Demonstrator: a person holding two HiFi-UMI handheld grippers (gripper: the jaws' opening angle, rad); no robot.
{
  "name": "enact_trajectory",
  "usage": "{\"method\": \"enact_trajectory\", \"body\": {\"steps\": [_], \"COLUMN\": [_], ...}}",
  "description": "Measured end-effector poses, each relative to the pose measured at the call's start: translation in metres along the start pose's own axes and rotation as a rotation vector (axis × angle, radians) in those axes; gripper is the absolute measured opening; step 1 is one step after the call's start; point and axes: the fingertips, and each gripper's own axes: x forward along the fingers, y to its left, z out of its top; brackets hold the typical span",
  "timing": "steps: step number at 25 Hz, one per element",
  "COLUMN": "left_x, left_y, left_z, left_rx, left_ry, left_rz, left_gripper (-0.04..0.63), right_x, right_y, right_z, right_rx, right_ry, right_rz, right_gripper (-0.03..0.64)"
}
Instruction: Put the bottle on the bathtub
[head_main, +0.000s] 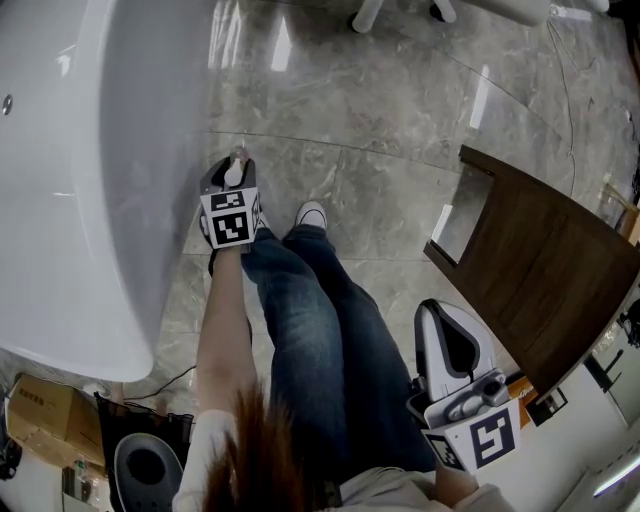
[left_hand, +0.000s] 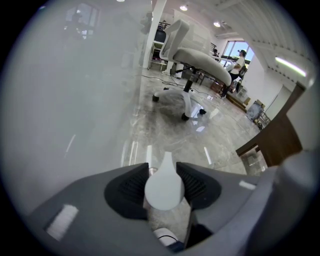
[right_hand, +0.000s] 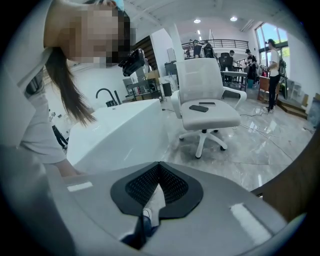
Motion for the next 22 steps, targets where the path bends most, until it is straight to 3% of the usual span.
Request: {"method": "enact_trajectory", "body": {"steps": [11, 14, 22], "left_x": [-0.004, -0.005, -0.019], "left_y": [-0.004, -0.005, -0.01], "left_z": [-0.001, 0.002, 0.007], "left_rx": [0.038, 0.061, 0.076], "left_ry": [0.042, 0.053, 0.053], "left_rz": [-0.076, -0.086, -0.092], "left_gripper": [0.22, 0.255, 0.255], "right_x": [0.004, 0.004, -0.004], "right_y": [0.009, 0.013, 0.022], "right_z": [0.003, 0.004, 0.014], "right_rx": [0.003, 0.006, 0.026], "right_ry": [0.015, 0.02, 0.016], "right_rz": [0.019, 0.028, 0.052], "right_gripper": [-0.002, -0.002, -0.002]}}
